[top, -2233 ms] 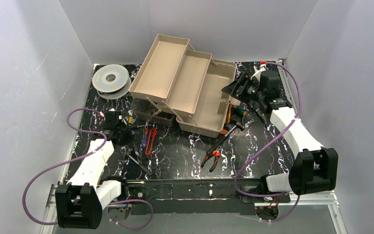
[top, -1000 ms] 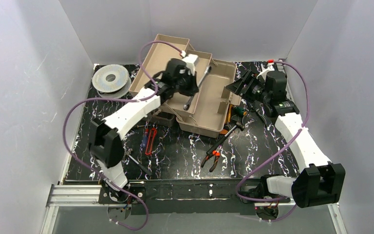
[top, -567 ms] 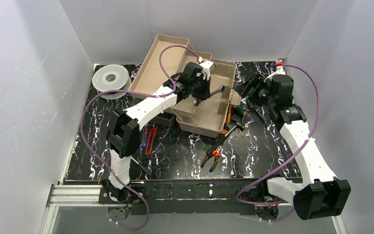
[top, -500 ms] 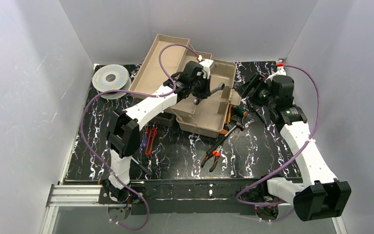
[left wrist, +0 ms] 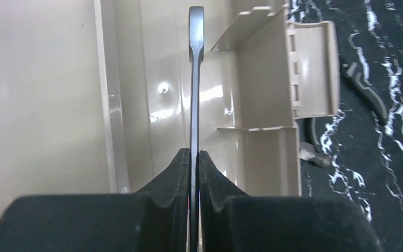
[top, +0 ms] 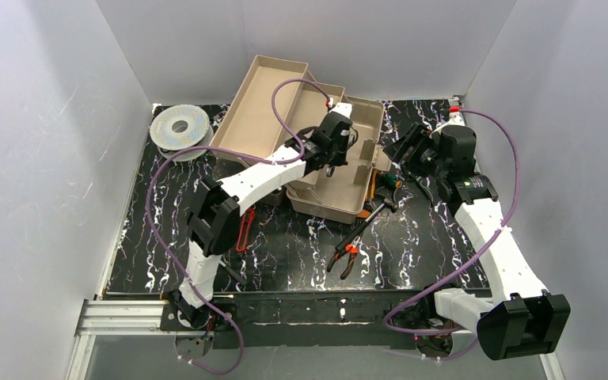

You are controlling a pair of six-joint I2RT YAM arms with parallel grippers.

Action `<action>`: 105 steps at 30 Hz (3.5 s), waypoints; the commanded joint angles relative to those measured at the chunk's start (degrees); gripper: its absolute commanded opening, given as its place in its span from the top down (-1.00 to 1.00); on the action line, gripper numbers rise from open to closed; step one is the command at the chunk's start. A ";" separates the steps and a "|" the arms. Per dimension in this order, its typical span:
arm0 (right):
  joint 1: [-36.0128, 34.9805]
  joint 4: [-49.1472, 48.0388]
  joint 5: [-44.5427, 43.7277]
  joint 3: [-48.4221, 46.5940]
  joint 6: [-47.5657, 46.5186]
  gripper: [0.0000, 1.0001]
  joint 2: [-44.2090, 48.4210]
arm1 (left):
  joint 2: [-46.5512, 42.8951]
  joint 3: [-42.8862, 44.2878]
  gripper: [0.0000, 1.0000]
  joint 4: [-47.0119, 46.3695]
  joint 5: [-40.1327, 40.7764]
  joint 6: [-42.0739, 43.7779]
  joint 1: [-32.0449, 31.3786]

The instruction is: Pack the tool kit

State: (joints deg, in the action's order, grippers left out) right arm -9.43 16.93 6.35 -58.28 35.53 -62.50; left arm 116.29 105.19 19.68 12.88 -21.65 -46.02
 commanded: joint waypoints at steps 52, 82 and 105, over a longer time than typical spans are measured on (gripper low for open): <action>-6.87 9.97 9.60 -22.57 -4.42 0.47 -38.15 | -57.91 -43.46 -0.99 13.34 4.59 5.69 12.62; -4.53 11.39 -15.49 9.69 10.63 -0.73 1.69 | -75.38 -57.59 -0.99 1.23 -10.83 17.80 12.72; -13.21 -7.14 -15.97 24.55 29.08 -0.56 -7.11 | -81.88 -59.26 -0.99 1.77 4.04 18.04 12.71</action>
State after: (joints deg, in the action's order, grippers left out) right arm -21.52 14.39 -7.62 -31.81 62.89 -66.37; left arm 35.38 46.72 22.26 10.22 -3.57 -33.45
